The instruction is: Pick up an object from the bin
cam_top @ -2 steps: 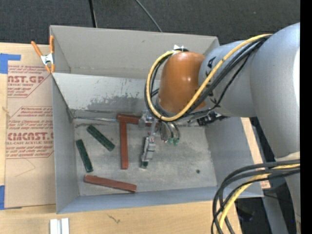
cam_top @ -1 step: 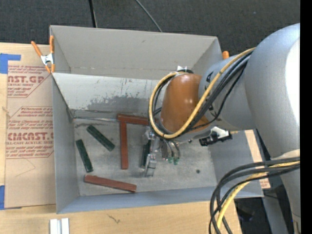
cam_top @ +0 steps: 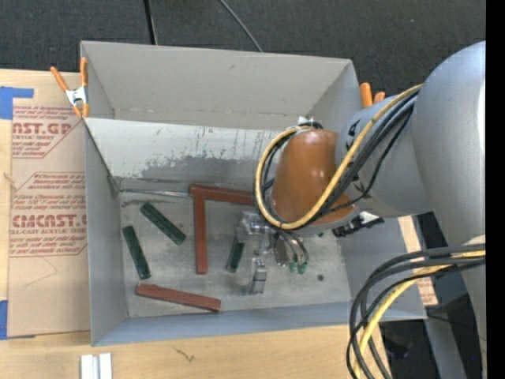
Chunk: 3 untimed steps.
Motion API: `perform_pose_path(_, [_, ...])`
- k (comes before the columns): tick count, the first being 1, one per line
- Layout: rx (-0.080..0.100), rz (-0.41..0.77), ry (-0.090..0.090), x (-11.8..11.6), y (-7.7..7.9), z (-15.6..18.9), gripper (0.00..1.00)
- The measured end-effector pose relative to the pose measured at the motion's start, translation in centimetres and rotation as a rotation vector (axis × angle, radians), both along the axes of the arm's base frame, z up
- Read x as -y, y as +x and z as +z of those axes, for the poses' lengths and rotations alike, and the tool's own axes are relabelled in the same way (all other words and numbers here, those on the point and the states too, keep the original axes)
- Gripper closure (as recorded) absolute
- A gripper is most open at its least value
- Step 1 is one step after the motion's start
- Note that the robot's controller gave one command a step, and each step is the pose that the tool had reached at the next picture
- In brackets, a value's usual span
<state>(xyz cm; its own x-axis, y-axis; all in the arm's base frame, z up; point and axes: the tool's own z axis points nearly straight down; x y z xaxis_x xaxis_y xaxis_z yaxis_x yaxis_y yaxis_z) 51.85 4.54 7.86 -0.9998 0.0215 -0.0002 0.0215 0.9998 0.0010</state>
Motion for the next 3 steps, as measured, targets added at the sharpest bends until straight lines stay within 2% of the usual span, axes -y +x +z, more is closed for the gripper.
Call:
perform_pose_path(1, [0.000, 0.169, 0.000, 4.03, -0.01, -0.38, 1.00])
perform_pose_path(2, [0.000, 0.170, 0.001, 4.01, -0.01, -0.38, 0.00])
perform_pose_path(3, [0.000, 0.170, 0.001, 4.00, -0.01, -0.38, 0.00])
